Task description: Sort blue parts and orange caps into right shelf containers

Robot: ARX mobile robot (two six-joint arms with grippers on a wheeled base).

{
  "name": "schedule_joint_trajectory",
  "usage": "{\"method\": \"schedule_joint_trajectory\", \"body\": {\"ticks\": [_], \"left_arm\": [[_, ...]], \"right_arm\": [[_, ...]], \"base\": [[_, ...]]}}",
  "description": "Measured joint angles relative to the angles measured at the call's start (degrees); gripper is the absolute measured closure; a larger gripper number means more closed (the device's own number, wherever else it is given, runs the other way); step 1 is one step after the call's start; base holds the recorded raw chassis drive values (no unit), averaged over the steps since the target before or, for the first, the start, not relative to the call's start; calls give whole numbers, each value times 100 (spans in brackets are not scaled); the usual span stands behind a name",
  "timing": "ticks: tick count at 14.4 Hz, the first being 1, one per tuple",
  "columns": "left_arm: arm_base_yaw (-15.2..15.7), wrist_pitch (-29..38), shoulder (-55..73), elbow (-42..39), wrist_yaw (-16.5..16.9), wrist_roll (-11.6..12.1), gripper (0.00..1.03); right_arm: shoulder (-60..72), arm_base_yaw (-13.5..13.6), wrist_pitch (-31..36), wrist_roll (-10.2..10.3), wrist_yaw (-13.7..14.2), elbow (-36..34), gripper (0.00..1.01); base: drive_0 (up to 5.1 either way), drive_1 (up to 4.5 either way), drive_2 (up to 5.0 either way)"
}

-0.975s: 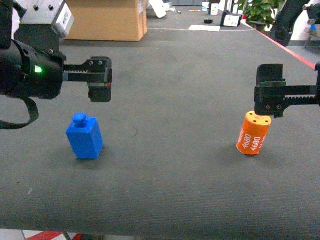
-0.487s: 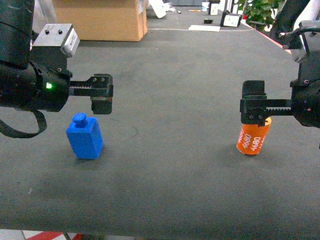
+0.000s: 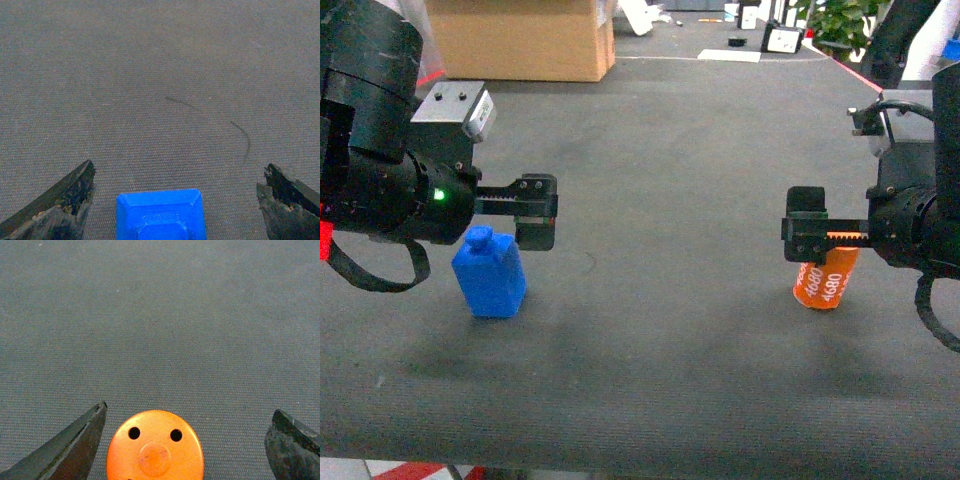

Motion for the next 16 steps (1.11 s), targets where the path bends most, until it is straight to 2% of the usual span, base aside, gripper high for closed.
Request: {"method": "schedule_joint_trajectory", "body": {"ticks": [2, 4, 5, 6, 8, 10, 12, 14, 16], "left_arm": [[-24, -109, 52, 81, 2, 2, 5], [-26, -496, 256, 125, -50, 26, 5], [-26, -651, 297, 127, -96, 90, 12], [-35, -708, 361, 131, -140, 116, 39], [-42, -750, 374, 162, -142, 179, 56], [-46, -658, 374, 162, -223, 262, 59], [-33, -264, 328, 144, -487, 267, 59], [-33, 426, -63, -46, -835, 210, 59], [-70, 1027, -881, -282, -1515, 105, 59]], "right_arm": [[186, -2, -35, 9, -35, 103, 3], [393, 7, -116, 26, -83, 153, 3], [490, 13, -208, -70, -61, 247, 25], [540, 63, -249, -149, -63, 275, 53], [540, 107, -295, -214, -81, 295, 56], [540, 125, -269, -219, -83, 299, 56], [442, 125, -39, -216, -28, 227, 56], [-4, 133, 306, -214, 107, -48, 56], [-839, 214, 835, -221, 369, -457, 56]], "base": [[0, 0, 0], [0, 0, 0], [0, 0, 0], [0, 0, 0], [0, 0, 0], [0, 0, 0], [0, 0, 0], [0, 0, 0], [0, 0, 0]]}}
